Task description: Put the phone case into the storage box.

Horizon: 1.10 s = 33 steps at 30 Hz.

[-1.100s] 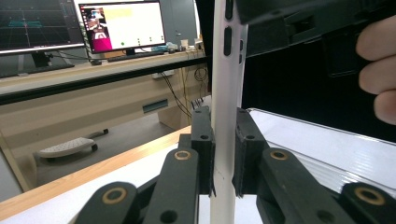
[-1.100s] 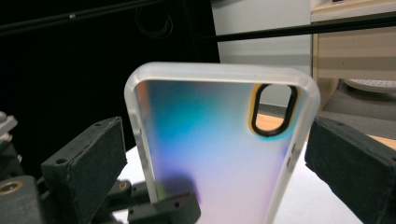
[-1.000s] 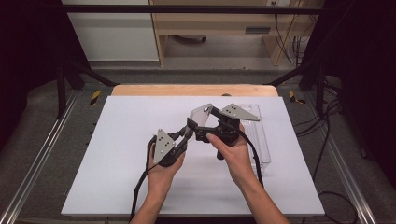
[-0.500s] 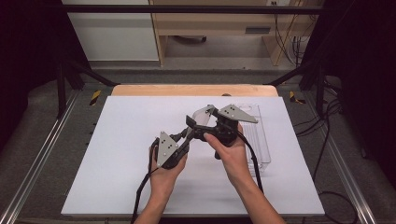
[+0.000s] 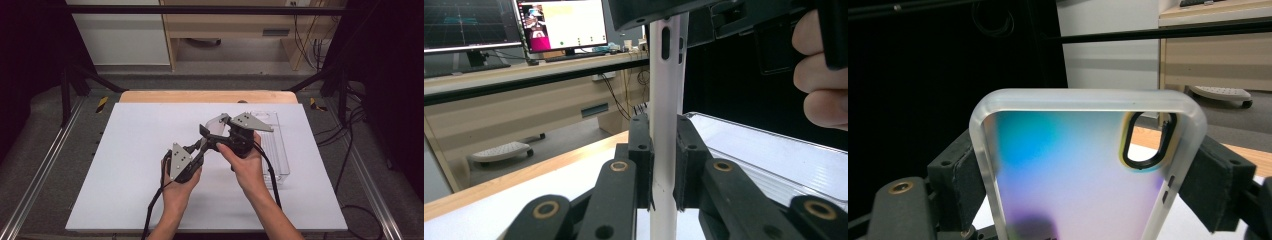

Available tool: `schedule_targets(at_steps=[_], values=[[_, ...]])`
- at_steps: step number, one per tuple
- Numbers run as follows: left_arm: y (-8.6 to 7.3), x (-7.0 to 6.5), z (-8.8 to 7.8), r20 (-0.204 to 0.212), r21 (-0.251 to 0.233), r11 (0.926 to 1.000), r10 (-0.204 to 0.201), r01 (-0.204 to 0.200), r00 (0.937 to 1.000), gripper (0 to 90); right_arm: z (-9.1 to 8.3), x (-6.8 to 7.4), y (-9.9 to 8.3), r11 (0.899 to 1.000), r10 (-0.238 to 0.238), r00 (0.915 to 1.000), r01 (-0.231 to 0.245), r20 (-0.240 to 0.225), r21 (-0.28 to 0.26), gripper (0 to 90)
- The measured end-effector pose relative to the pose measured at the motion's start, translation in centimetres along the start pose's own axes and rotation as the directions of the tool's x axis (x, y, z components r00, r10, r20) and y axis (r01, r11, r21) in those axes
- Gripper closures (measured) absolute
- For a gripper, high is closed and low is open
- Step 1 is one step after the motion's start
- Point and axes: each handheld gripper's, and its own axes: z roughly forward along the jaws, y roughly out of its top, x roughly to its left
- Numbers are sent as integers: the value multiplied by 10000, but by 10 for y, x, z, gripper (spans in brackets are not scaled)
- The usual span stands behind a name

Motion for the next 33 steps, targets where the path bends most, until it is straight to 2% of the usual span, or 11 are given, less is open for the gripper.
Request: schedule_targets(at_steps=[5, 6, 10, 15, 18, 20, 24, 27, 29, 32, 33], values=[[-1, 1, -1, -49, -61, 9999, 90, -90, 9999, 804, 0, 2, 0, 9998, -126, 9999, 126, 29, 157, 178], [-1, 0, -1, -9, 5, 10000, -16, 16, 10000, 804, 0, 2, 1, 9998, -129, 9999, 128, 30, 167, 179], [-1, 1, -1, 8, 1, 10000, -32, 32, 10000, 802, 0, 3, 2, 9995, -240, 9997, 239, 55, 221, 179], [-1, 0, -1, -15, -72, 9998, 170, -171, 9999, 766, 0, 2, 2, 9994, -242, 9997, 241, 32, 261, 179], [-1, 2, -2, -81, -63, 10000, -15, 15, 10000, 670, -1, 0, 3, 9994, -234, 9997, 231, 87, 270, 179], [-2, 3, -2, -27, 68, 9997, -227, 228, 9997, 591, -2, -2, 4, 9994, -226, 9996, 222, 155, 261, 179], [-6, 5, -3, 96, 456, 9982, -400, 395, 9992, 438, -3, -7, 5, 9990, -317, 9987, 304, 390, 332, 179], [-9, 7, -5, 61, 808, 9963, -310, 304, 9995, 288, -4, -10, 5, 9988, -370, 9977, 350, 569, 350, 179], [-12, 9, -7, 17, 977, 9947, -334, 331, 9994, 227, -4, -12, 6, 9983, -491, 9960, 465, 747, 355, 179], [-17, 15, -11, -45, 1274, 9890, -746, 746, 9972, 138, -4, -13, 7, 9972, -679, 9933, 647, 937, 370, 179], [-19, 18, -14, -118, 1319, 9883, -755, 764, 9971, 122, -5, -13, 7, 9965, -774, 9920, 737, 1001, 396, 179]])
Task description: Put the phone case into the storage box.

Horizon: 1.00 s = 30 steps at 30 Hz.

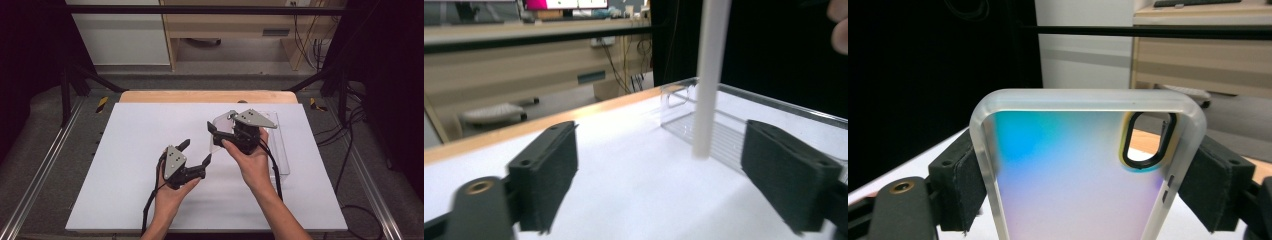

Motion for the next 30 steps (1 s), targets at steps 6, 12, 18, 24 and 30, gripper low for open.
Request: schedule_targets(at_steps=[6, 12, 18, 24, 30], values=[[-11, 16, -16, -352, -3, 10000, 16, -16, 9994, 58, -1, -3, 2, 9998, -200, 9994, 199, 297, 10, 178], [-18, 37, -34, -892, 25, 9997, -227, 230, 9958, 45, -4, -9, 8, 9996, -294, 9981, 297, 538, -43, 178], [-19, 55, -50, -1301, -58, 9991, -430, 426, 9906, 45, -10, -19, 16, 9992, -357, 9958, 369, 848, -129, 178], [-24, 67, -67, -1722, -34, 9976, -680, 685, 9827, 45, -16, -31, 22, 9991, -374, 9927, 396, 1146, -173, 178], [-34, 75, -84, -2218, -102, 9978, -664, 658, 9728, 42, -23, -46, 27, 9990, -301, 9881, 347, 1506, -279, 178]])
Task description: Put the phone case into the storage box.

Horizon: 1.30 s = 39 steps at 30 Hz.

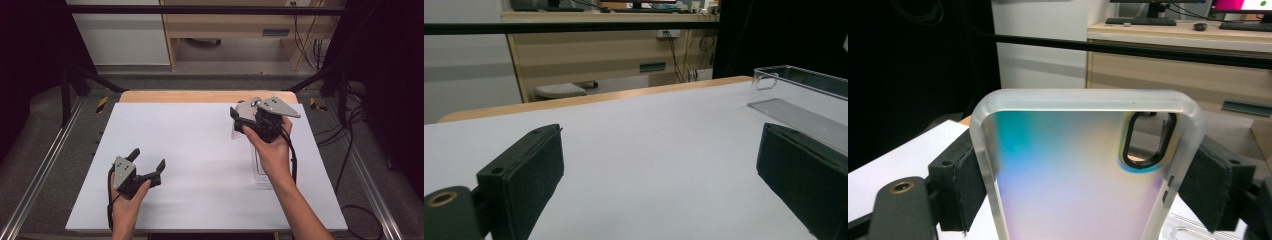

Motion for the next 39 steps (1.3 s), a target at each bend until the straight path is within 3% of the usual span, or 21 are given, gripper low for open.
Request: schedule_targets(at_steps=[10, 20, 25, 39], values=[[-11, 13, -7, -133, -94, 9985, -547, 546, 9984, 42, -4, -23, 5, 10000, 15, 9975, -18, 713, 49, 178], [-14, 17, -9, -120, -42, 9987, -508, 507, 9986, 42, -3, -40, 2, 9998, 137, 9930, -156, 1177, 154, 178], [-16, 19, -10, -96, -53, 9977, -677, 676, 9977, 42, -3, -47, 0, 9996, 230, 9908, -253, 1332, 159, 178], [-17, 16, -8, 54, 37, 9986, -535, 535, 9986, 42, 2, -63, -10, 9977, 509, 9822, -582, 1807, 350, 177]])
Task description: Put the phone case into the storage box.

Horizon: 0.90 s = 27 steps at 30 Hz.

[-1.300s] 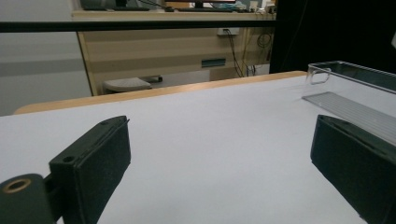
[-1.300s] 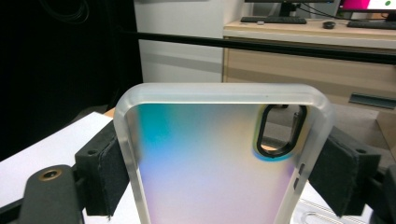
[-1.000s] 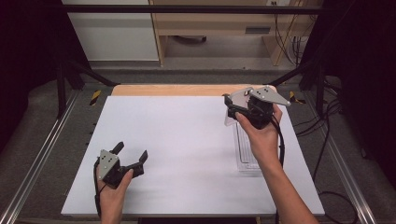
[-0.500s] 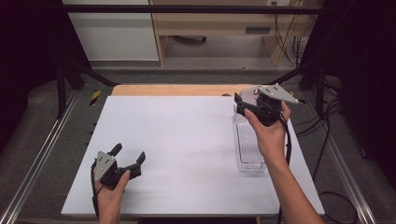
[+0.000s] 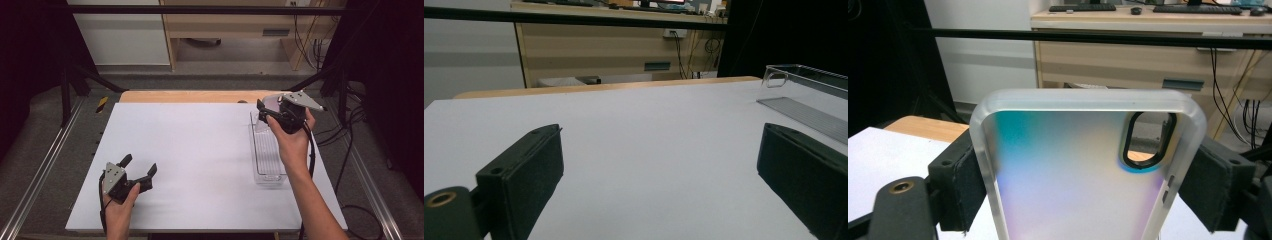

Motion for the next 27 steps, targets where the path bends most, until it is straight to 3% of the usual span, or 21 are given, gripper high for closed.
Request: schedule_targets(at_steps=[5, 19, 27], values=[[-1, 0, 0, 17, 9, 10000, -9, 9, 10000, 42, 3, -3, -4, 9999, 87, 9996, -90, 286, 86, 177], [0, -1, 0, 99, 14, 10000, 58, -58, 9999, 42, 10, -3, -9, 9994, 81, 9986, -98, 517, 321, 177], [-1, -3, 1, 134, 74, 9999, 139, -140, 9998, 42, 22, -3, -14, 9985, 108, 9960, -155, 891, 518, 177]])
